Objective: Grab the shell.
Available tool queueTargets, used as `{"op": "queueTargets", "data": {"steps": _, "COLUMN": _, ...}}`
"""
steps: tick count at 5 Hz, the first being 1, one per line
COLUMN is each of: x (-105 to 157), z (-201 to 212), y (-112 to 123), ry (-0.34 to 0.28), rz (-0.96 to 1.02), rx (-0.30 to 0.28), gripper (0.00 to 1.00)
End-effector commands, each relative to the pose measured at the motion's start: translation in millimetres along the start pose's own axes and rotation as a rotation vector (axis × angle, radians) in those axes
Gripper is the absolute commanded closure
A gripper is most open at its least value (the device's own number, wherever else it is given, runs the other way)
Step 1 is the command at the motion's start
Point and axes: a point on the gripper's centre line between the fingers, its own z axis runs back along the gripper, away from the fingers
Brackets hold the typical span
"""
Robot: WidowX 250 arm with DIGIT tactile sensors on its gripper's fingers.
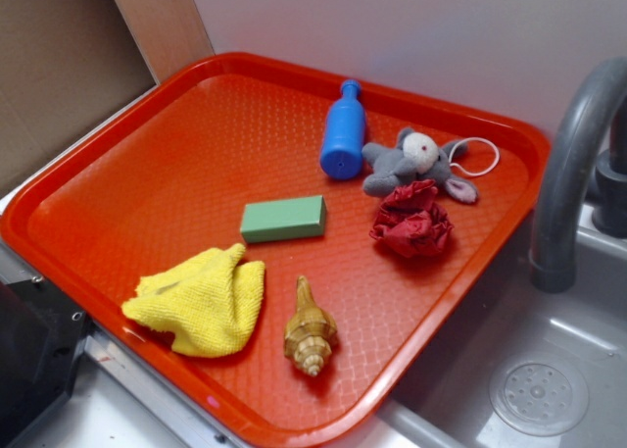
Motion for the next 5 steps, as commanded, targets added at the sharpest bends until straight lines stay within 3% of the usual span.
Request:
{"op": "queueTargets", "data": {"steps": 1, "x": 0, "z": 0, "y": 0, "ry": 0.0, "rz": 0.0, "rx": 0.0, "gripper": 0.0}}
{"op": "queueTargets", "data": {"steps": 2, "x": 6, "z": -6, "y": -30, "ry": -0.053, "rz": 0.057, "rx": -0.115, "gripper": 0.0}}
{"op": "queueTargets", "data": {"steps": 3, "x": 9, "z": -17, "y": -62, "ry": -0.059, "rz": 0.243, "rx": -0.162, "gripper": 0.0}}
{"op": "queueTargets", "data": {"steps": 4, "x": 8, "z": -33, "y": -82, "ry": -0.081, "rz": 0.4, "rx": -0.141, "gripper": 0.0}}
{"op": "queueTargets", "data": {"steps": 5, "x": 10, "z": -80, "y": -102, "ry": -0.145, "rz": 0.629, "rx": -0.016, "gripper": 0.0}}
